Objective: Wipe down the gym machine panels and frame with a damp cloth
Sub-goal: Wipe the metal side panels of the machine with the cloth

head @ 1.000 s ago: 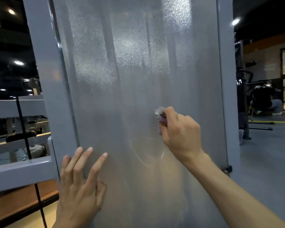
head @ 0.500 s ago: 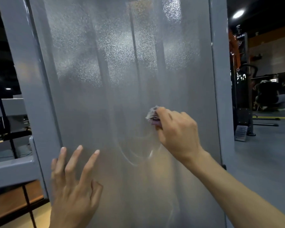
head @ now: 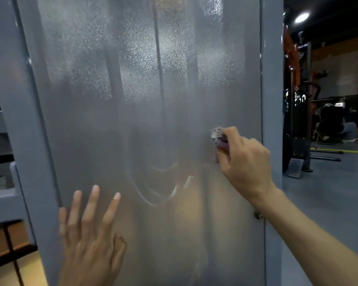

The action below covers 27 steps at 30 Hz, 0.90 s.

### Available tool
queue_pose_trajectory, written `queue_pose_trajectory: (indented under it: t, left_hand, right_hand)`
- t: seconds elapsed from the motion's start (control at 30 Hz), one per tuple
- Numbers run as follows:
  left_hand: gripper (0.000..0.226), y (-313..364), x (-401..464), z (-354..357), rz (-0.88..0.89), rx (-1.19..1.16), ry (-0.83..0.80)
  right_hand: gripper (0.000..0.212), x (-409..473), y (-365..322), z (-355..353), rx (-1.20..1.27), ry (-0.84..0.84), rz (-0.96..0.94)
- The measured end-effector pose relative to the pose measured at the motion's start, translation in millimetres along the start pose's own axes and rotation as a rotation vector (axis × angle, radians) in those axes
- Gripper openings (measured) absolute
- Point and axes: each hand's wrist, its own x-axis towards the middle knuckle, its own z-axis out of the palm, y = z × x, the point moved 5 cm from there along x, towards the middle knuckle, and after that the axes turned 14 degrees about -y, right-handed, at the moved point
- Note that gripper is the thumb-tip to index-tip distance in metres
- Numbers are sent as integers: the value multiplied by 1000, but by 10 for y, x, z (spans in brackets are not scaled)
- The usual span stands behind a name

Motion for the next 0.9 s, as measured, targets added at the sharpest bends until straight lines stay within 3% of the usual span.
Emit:
queue_pose_trajectory:
  t: [0.2, 0.4, 0.63, 0.73, 0.9]
  left_hand:
    - [75, 46, -38, 23, 19, 33, -2]
    - [74, 205, -39, 43, -40, 4, -2]
    - [71, 188, -60, 71, -23, 39, -3]
    - [70, 228, -70, 92, -47, 52, -5]
    - [68, 292, -182, 166, -57, 64, -14]
  right_hand:
    - [17, -66, 563, -148, 114, 12, 231]
    - [14, -51, 51, -26, -31, -15, -67]
    - [19, 44, 878, -182, 43, -17, 188]
    - [15, 93, 853, -149, 0, -19, 87]
    - [31, -522, 856, -24, -171, -107, -138]
